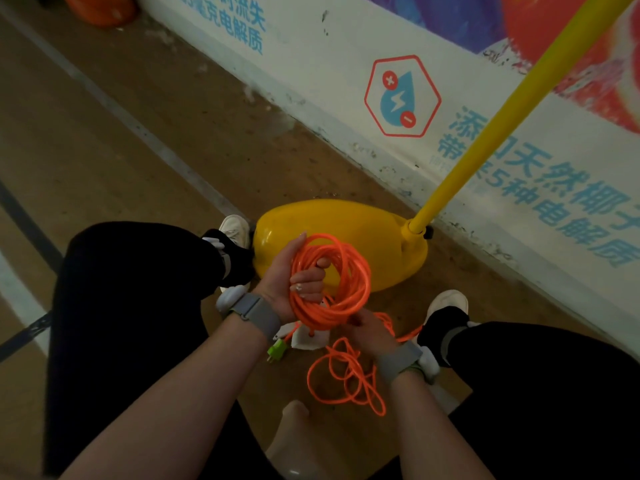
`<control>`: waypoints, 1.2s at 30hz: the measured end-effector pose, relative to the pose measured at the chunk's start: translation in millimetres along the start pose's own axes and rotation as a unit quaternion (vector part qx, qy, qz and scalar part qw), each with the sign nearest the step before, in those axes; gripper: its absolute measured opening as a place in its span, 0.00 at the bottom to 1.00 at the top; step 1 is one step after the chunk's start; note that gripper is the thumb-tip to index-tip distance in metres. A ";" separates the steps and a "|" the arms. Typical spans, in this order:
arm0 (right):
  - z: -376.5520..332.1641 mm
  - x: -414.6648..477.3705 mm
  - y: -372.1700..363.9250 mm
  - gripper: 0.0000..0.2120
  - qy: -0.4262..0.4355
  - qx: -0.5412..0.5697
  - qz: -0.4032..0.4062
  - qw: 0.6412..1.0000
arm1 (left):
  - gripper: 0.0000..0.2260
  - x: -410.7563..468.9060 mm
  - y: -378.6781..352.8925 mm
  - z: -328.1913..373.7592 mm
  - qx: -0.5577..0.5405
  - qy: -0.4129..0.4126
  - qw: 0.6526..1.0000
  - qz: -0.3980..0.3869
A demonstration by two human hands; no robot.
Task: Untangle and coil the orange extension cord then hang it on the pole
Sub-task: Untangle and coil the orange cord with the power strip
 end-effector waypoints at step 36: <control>-23.7 -15.5 70.7 0.15 -0.015 0.316 0.130 0.940 | 0.19 -11.6 -50.3 -11.9 0.155 0.010 0.988 0.026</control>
Point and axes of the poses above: each hand's wrist, its own x-axis towards the middle knuckle, its own y-axis out of the back of the hand, z = x × y, the point moved 7 cm from there along x, towards the middle knuckle, and after that the axes turned 4 degrees about -z, right-handed, at the moved point
